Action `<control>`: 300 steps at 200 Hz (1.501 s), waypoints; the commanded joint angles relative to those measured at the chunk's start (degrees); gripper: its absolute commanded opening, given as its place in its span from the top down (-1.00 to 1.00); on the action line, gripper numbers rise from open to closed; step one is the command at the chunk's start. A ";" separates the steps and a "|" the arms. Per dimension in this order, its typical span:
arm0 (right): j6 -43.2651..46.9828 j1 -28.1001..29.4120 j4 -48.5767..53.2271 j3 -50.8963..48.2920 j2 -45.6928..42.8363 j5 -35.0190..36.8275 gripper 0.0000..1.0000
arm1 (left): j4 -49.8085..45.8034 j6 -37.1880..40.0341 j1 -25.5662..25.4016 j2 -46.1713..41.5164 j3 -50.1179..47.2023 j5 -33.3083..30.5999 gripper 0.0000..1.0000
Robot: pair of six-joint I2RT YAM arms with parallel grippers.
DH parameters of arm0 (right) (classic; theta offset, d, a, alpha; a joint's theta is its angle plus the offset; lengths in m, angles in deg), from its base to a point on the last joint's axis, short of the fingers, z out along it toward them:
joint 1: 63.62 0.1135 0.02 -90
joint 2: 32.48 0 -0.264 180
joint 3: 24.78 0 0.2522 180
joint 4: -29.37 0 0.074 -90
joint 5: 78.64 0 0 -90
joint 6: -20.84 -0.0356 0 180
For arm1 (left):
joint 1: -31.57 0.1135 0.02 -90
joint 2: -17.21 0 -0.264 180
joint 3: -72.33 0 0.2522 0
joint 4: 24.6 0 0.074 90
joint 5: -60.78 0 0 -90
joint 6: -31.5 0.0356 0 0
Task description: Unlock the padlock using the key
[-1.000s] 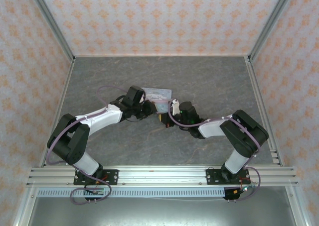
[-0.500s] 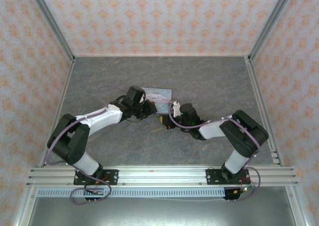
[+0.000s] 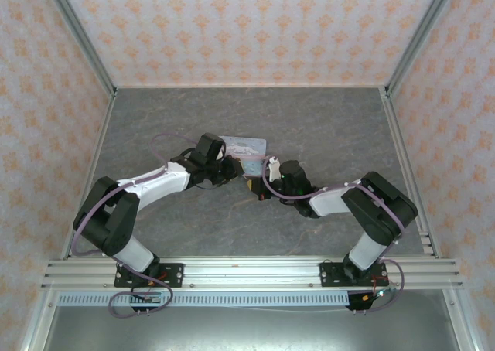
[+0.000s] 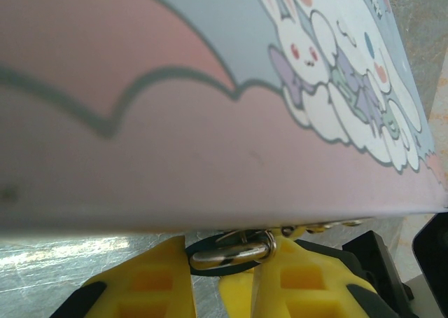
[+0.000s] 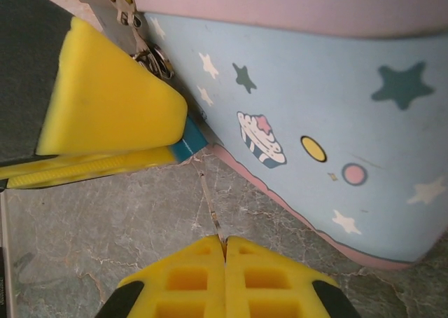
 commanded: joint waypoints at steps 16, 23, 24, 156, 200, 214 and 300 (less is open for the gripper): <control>-0.21 0.31 -2.50 0.95 -0.75 -0.44 1.00 | 0.71 -0.71 -0.45 -1.51 0.31 0.69 0.71; -0.21 0.31 -2.38 1.15 -0.54 -0.57 1.00 | 0.66 -0.72 -0.42 -1.47 0.31 0.69 0.71; -0.26 0.31 -2.38 1.21 -0.46 -0.60 1.00 | 0.69 -0.74 -0.41 -1.47 0.32 0.69 0.71; -0.15 0.31 -3.74 3.18 1.32 -1.76 1.00 | 1.55 -1.61 -0.93 -1.47 0.29 1.93 0.71; 0.18 0.31 -4.29 3.41 1.59 -1.17 1.00 | 1.46 -1.89 -1.37 -1.80 0.57 2.70 0.71; 0.22 0.31 -4.62 3.13 1.57 -0.92 1.00 | 1.40 -2.06 -1.37 -2.00 0.46 2.62 0.71; 2.60 0.15 -5.25 4.95 2.90 -0.30 1.00 | 1.20 -2.43 -1.38 -2.52 0.36 4.12 0.71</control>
